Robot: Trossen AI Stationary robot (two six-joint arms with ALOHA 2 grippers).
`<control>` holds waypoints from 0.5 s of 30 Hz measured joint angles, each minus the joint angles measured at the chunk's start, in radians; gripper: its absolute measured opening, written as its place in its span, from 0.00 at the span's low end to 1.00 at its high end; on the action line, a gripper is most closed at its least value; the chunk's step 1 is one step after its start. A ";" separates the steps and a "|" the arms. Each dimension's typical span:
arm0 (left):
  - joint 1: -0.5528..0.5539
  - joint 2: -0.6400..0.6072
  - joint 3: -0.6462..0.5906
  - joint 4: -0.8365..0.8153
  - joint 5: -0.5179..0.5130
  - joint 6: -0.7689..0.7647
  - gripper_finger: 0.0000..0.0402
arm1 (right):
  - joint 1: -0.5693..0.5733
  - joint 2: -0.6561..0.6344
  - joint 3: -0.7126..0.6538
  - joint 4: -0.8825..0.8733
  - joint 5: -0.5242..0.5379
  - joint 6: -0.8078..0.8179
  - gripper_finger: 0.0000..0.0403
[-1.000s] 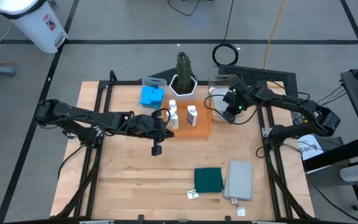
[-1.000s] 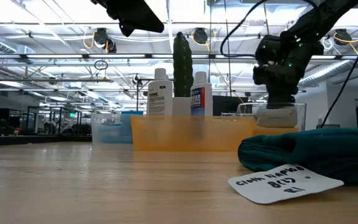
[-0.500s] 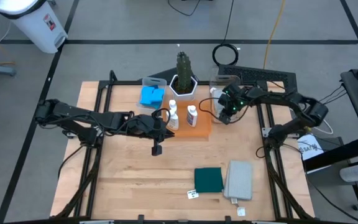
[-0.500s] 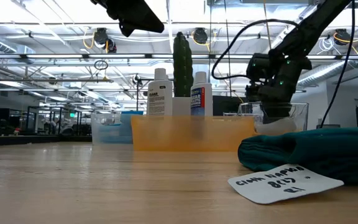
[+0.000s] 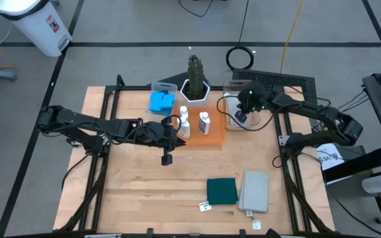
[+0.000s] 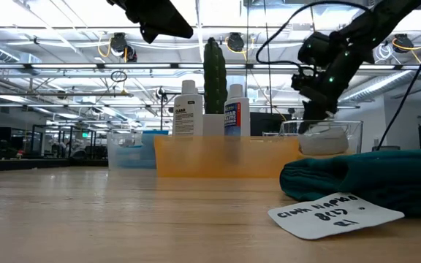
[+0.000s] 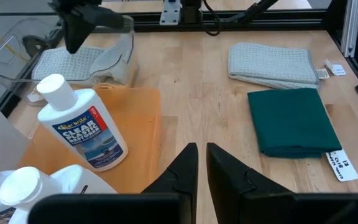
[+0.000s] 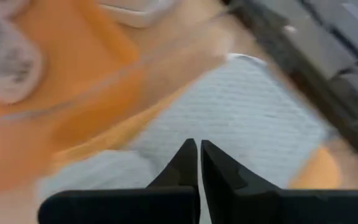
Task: Pick & Place Kitchen Items
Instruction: Put the gray microfiber towel into the transparent bin
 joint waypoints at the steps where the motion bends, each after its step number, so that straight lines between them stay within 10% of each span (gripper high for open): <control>1: 0.000 0.000 0.000 0.000 0.000 -0.002 0.09 | -0.004 0.006 0.000 0.007 0.025 -0.007 0.00; 15: 0.000 0.000 0.000 0.005 0.000 -0.004 0.09 | -0.022 0.259 0.002 0.065 0.047 -0.034 0.00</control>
